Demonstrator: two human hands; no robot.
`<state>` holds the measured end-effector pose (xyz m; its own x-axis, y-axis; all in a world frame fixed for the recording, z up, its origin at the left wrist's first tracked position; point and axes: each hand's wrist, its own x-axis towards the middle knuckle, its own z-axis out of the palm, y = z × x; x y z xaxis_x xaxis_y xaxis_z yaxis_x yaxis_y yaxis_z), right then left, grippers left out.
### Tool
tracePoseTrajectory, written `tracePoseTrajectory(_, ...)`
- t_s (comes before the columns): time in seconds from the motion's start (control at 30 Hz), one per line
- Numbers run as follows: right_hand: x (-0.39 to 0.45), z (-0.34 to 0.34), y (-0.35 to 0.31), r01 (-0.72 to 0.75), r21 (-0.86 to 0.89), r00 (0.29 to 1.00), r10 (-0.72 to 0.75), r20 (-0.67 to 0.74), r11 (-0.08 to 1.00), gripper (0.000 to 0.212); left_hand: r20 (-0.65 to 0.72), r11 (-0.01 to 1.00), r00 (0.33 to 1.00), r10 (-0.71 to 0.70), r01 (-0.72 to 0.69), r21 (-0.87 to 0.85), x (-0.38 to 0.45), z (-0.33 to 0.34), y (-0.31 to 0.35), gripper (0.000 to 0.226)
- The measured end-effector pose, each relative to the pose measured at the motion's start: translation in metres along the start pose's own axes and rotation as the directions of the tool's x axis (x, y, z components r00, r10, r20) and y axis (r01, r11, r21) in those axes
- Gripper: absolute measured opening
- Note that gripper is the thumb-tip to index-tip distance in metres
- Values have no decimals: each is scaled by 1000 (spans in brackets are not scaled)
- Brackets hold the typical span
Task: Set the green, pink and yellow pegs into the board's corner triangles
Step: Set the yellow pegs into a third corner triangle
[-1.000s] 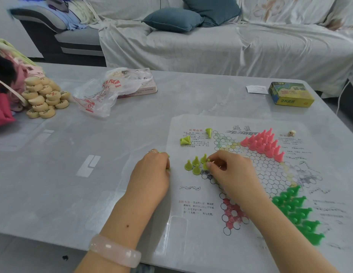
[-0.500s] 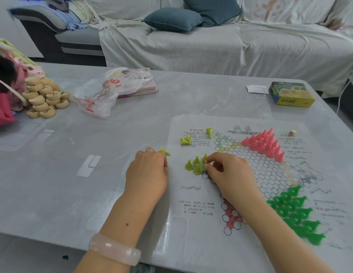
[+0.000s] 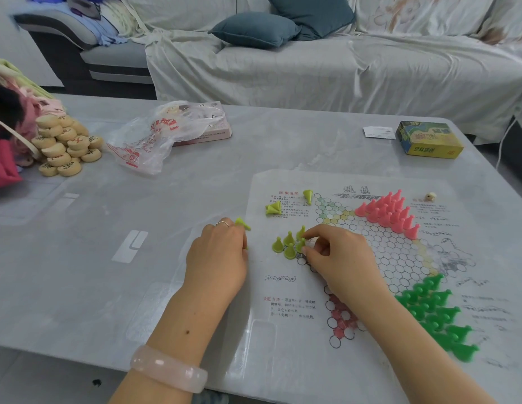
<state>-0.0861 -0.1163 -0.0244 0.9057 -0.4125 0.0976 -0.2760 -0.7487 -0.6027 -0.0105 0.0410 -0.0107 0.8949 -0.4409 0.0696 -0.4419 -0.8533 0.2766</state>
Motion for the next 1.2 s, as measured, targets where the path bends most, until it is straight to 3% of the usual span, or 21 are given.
tracePoseTrajectory(0.23,1,-6,-1,-11,31,1000,11,3,999,11,-13,999,1000,7,-7,-37,2,0,0,15)
tracePoseTrajectory(0.37,-1,-8,-7,52,74,997,-48,-55,996,10,-68,949,998,7,-28,-314,3,-6,9,8)
tracePoseTrajectory(0.43,-3,-9,-13,134,127,988,-123,-92,983,11,-15,831,999,-32,18,-556,2,-11,15,9)
tracePoseTrajectory(0.53,-5,-9,-19,258,208,961,-230,-151,943,18,167,484,985,-32,162,-860,-2,-19,21,8)
tracePoseTrajectory(0.63,-5,-9,-21,365,187,927,-336,-169,912,27,255,197,967,29,244,-949,-4,-23,21,9)
tracePoseTrajectory(0.73,-5,-7,-19,386,201,920,-361,-151,900,28,318,44,947,55,316,-948,-4,-25,22,11)
tracePoseTrajectory(0.8,-5,-7,-18,384,219,920,-354,-167,897,25,351,29,933,77,350,-936,-5,-26,22,11)
tracePoseTrajectory(1.07,-5,-5,-17,405,165,909,-377,-178,899,14,369,155,928,58,357,-921,-5,-29,20,11)
tracePoseTrajectory(1.13,-5,-7,-19,369,211,924,-333,-190,905,9,295,182,955,-10,292,-939,-3,-31,15,12)
tracePoseTrajectory(1.2,-5,-10,-18,311,248,943,-265,-203,917,8,148,279,978,-144,184,-942,0,-32,5,18)
